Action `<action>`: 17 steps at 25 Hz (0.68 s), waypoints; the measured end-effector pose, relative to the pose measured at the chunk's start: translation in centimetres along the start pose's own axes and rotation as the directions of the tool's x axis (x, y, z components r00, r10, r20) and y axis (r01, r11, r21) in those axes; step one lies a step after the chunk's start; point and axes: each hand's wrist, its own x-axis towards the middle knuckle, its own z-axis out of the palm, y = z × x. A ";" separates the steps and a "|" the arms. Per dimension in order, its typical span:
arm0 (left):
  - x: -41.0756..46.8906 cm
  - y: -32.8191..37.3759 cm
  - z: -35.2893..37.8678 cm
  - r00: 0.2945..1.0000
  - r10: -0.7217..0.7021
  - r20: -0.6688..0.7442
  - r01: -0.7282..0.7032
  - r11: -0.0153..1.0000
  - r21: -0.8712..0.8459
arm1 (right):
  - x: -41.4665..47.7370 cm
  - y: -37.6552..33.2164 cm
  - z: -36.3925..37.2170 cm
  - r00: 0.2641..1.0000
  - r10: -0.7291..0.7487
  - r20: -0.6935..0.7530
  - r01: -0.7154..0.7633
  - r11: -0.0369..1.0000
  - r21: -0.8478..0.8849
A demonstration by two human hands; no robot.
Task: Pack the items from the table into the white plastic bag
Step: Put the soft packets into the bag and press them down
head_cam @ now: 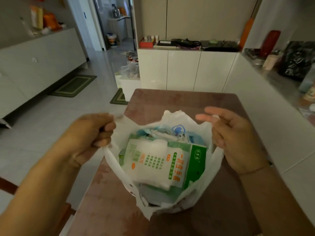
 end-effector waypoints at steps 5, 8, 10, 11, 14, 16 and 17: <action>0.6 2.5 -1.6 0.992 0.098 -0.080 -0.103 0.993 -0.056 | 1.3 -2.5 0.2 0.997 -0.044 0.062 0.035 0.989 0.141; 2.5 0.4 -1.2 0.989 -0.002 -0.149 0.011 0.998 0.057 | 3.9 0.8 2.2 0.989 0.111 0.102 -0.117 0.992 0.050; 3.2 -0.9 -1.3 0.980 -0.046 -0.196 0.075 0.987 0.145 | 4.9 3.0 3.1 0.984 0.126 0.127 -0.125 0.992 -0.016; 3.5 -1.2 -1.5 0.975 -0.049 -0.215 0.086 0.983 0.164 | 5.1 4.0 3.5 0.983 0.109 0.145 -0.098 0.992 -0.081; 3.6 -1.6 -1.7 0.964 -0.057 -0.261 0.105 0.979 0.175 | 3.2 7.3 5.1 0.896 0.117 0.429 0.099 0.888 -0.449; 3.8 -2.0 -1.6 0.964 -0.072 -0.257 0.121 0.976 0.181 | 1.1 10.3 6.5 0.737 0.248 0.629 0.355 0.649 -0.673; 3.8 -2.2 -1.6 0.967 -0.079 -0.243 0.124 0.977 0.174 | 0.3 11.7 7.0 0.691 0.296 0.659 0.449 0.539 -0.712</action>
